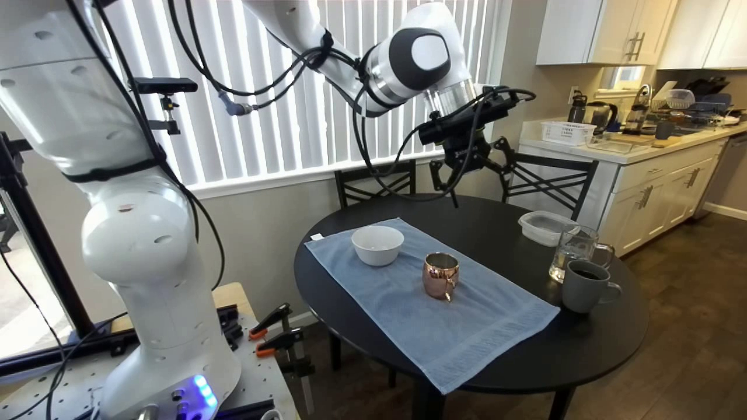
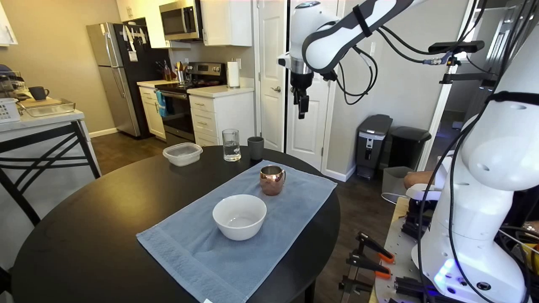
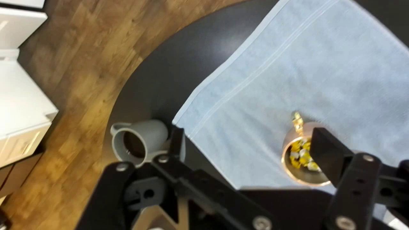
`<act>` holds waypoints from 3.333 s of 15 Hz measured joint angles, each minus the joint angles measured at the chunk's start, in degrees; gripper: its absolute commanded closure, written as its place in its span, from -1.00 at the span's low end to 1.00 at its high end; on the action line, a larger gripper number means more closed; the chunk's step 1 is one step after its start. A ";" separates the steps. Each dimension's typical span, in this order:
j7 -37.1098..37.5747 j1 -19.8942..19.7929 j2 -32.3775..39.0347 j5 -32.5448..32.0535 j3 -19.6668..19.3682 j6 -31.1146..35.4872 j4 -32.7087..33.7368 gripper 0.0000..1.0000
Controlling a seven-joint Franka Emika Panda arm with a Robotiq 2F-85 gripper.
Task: Pour the contents inside the cup into the bowl
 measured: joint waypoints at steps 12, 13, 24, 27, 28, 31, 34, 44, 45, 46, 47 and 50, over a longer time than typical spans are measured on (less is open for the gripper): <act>-34.73 6.36 6.12 27.66 -1.53 23.55 -7.38 -1.00; -37.40 6.99 6.13 29.80 -1.80 23.55 -7.50 -1.00; -39.23 6.39 6.11 30.77 -1.46 23.53 -7.52 -1.00; -43.33 6.75 6.18 33.40 -1.25 22.61 -7.51 -1.00; -47.32 7.79 6.22 36.35 -1.87 20.95 -7.50 -1.00; -58.69 10.11 6.66 44.31 -4.62 11.76 -6.41 -1.00; -65.23 5.38 9.03 44.99 -4.94 1.37 -3.47 -1.00; -67.14 -4.36 20.82 40.87 -0.89 -2.07 4.60 -1.00; -67.15 -4.62 22.56 40.92 0.26 -1.35 5.34 -1.00; -67.15 -4.82 24.10 41.04 1.27 -0.58 5.98 -1.00; -67.15 -5.17 25.54 41.13 2.37 0.19 6.64 -1.00; -67.15 -6.46 28.77 41.14 4.45 2.08 8.41 -1.00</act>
